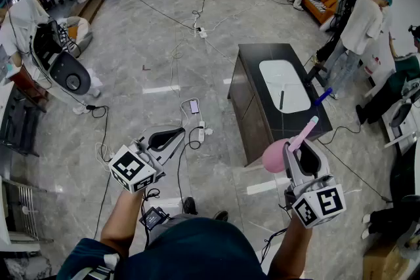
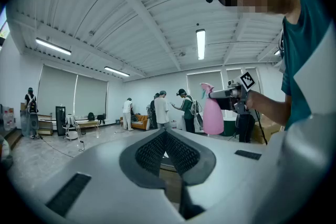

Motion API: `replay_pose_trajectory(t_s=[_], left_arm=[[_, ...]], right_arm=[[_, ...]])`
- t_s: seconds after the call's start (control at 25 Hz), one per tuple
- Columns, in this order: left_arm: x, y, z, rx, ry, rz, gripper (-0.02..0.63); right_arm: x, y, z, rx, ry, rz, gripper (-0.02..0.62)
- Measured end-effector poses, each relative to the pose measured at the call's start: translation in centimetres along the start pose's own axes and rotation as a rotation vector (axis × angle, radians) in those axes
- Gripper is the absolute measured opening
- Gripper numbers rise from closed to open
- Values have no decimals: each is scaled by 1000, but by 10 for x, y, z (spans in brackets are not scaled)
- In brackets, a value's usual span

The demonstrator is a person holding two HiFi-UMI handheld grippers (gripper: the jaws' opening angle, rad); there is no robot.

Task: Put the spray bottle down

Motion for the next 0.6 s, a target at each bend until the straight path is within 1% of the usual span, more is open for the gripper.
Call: replay_pose_trajectory(t_s=[0.32,0.6], left_arm=[[5,4,-6,7,-10,4,6],[20,3,-8,17,-22,-3,6]], right_arm=[[7,3,4,8,-2,2,140],[12,4,18,17,-7,8,140]])
Point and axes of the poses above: the fingertips, and each gripper's own axes: z forward along the fingers, x to its left, y out of its top, the point moved 6 cm from there along -z, backward along the fingers, and after that the axes turned 15 degrees about -z, right-handed, at the moved point
